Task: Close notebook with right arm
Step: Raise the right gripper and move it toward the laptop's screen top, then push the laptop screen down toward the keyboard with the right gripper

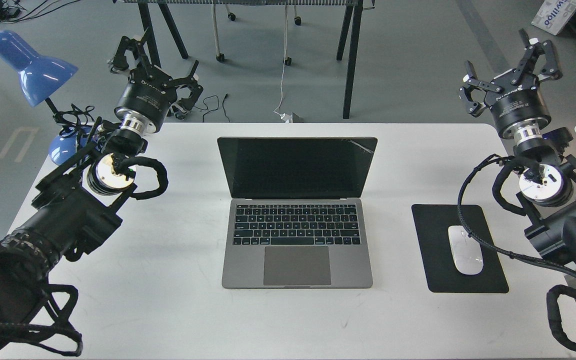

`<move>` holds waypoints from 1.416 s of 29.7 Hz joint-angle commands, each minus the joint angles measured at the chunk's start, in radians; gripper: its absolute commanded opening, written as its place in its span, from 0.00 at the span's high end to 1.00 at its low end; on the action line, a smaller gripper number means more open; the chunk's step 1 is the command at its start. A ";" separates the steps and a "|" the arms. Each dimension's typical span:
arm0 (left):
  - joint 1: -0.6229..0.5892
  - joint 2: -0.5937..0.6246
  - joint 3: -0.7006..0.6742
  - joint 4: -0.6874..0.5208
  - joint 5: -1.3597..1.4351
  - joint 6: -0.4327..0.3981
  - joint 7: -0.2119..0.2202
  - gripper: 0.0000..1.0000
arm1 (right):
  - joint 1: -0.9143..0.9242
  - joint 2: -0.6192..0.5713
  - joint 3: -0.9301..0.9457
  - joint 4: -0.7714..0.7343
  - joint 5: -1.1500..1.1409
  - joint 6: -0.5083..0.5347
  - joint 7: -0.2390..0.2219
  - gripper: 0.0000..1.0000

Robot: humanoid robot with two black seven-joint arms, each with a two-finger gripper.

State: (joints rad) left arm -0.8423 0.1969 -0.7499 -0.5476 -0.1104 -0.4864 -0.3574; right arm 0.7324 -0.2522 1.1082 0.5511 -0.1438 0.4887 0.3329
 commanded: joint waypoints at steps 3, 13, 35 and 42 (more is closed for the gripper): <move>0.000 0.001 0.003 0.000 0.005 -0.001 0.000 0.00 | -0.001 0.018 -0.004 -0.002 0.003 0.000 0.005 0.00; 0.000 0.003 0.000 0.000 0.001 -0.002 0.000 0.00 | 0.065 0.096 -0.097 -0.100 0.001 -0.025 0.005 0.00; 0.000 0.003 -0.002 0.000 0.001 -0.002 0.000 0.00 | 0.035 0.160 -0.376 0.016 0.001 -0.005 -0.011 0.00; 0.000 0.003 -0.002 0.000 0.001 -0.002 0.000 0.00 | -0.018 0.071 -0.487 0.125 0.001 -0.007 -0.009 0.00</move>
State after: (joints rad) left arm -0.8423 0.1993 -0.7516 -0.5476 -0.1090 -0.4888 -0.3574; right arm 0.7370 -0.1540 0.6613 0.6284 -0.1426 0.4827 0.3226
